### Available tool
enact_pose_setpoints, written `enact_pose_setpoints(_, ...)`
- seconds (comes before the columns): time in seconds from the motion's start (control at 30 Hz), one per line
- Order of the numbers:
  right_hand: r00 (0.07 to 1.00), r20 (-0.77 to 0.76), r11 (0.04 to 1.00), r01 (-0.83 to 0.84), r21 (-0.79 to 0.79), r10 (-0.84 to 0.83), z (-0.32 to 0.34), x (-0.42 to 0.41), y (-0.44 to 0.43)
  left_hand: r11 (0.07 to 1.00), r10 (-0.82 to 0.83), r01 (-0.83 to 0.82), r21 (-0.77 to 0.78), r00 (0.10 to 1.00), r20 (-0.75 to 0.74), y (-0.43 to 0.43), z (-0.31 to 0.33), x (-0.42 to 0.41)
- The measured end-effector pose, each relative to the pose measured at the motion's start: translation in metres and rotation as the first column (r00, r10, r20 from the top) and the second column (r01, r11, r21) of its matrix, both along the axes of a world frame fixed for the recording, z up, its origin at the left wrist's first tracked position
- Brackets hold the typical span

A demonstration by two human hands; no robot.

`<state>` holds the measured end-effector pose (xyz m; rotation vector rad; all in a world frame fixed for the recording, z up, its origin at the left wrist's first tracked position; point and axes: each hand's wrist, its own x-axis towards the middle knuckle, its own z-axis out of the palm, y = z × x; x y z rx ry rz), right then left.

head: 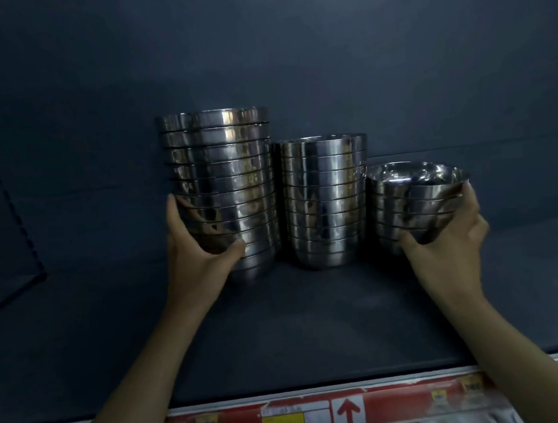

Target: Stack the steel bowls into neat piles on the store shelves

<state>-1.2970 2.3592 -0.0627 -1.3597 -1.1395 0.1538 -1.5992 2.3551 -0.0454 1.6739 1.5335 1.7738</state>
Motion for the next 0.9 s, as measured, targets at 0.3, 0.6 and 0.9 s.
enact_pose_setpoints(0.3, 1.000, 0.021, 1.000, 0.022, -0.009, -0.022, -0.003, -0.003, 0.004, 0.997, 0.069, -0.068, 0.026, 0.997, -0.038, 0.001, -0.006, 0.002)
enact_pose_setpoints(0.6, 0.990, 0.024, 0.991, 0.136, 0.008, -0.136, -0.003, -0.013, 0.001, 0.971, 0.233, -0.236, -0.026, 0.969, -0.082, -0.027, 0.008, 0.024)
enact_pose_setpoints(0.9, 0.989, 0.092, 0.993, 0.114, 0.030, -0.116, 0.012, -0.009, -0.014, 0.982, -0.137, 0.046, -0.186, 0.847, -0.514, -0.056, 0.037, 0.142)
